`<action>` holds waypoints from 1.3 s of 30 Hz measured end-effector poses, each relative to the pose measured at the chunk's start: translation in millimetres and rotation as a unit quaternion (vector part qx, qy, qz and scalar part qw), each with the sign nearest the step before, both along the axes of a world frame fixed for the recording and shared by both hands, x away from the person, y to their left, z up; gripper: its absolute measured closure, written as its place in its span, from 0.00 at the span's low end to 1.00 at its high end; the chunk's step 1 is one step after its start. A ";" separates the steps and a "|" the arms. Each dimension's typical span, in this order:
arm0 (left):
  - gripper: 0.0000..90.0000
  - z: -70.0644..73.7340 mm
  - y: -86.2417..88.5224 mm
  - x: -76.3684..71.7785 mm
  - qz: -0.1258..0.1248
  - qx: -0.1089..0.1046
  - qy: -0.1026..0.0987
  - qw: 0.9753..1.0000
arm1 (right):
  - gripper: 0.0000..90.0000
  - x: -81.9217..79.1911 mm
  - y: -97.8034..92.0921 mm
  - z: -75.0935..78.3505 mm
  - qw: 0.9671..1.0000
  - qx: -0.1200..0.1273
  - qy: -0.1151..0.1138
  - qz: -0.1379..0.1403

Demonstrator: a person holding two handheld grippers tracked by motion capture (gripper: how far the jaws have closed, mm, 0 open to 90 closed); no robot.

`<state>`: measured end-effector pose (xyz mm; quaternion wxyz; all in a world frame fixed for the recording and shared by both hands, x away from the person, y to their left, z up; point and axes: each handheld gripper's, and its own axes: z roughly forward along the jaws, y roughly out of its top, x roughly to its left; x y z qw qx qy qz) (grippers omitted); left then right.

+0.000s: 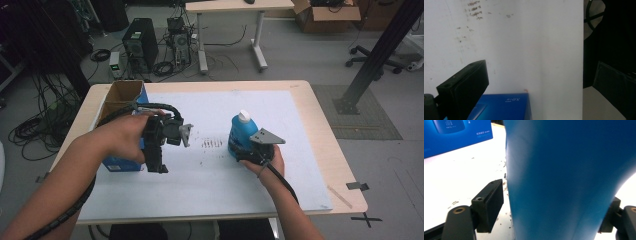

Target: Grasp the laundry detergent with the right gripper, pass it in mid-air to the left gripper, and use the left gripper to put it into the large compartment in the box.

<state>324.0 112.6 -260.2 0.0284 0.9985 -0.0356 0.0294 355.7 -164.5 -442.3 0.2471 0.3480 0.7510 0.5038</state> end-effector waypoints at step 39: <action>0.00 -0.3 -3.6 1.2 0.000 -0.003 0.000 1.000 | 0.49 1.9 -3.1 -5.9 1.000 0.025 -0.006 0.011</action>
